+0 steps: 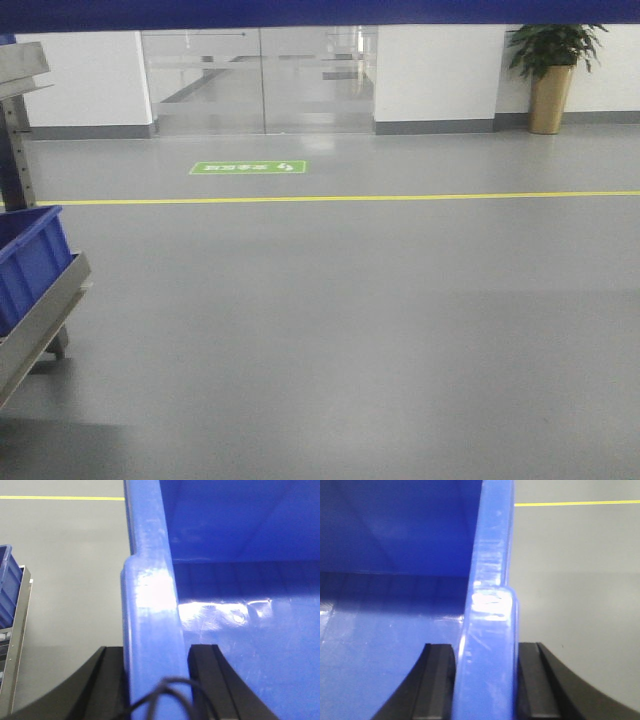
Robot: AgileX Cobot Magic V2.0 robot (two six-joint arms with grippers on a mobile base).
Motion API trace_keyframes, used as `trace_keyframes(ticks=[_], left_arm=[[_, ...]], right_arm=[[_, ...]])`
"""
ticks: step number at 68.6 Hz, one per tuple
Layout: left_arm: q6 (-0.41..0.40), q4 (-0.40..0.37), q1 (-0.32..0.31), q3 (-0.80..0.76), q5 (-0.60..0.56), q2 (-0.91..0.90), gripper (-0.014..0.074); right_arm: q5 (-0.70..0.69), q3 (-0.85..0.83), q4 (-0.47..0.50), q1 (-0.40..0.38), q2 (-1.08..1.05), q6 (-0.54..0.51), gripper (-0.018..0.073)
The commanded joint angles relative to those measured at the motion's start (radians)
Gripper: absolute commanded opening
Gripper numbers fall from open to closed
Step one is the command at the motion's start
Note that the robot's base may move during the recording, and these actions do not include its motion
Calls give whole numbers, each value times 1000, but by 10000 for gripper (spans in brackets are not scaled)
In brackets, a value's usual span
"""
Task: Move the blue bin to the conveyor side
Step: 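Carry the blue bin with both grippers toward the red-framed table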
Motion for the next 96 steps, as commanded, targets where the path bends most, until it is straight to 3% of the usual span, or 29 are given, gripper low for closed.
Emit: trace_keyframes(ticks=[1,96], left_arm=[[15,51,1,-17,-94,-20,-16],[15,53,1,-17,-94,-20,-16]], right_arm=[[-112,-26,-64,-5,-21,-23,-76],[-114,-26,-64,-5,-21,-23,-76]])
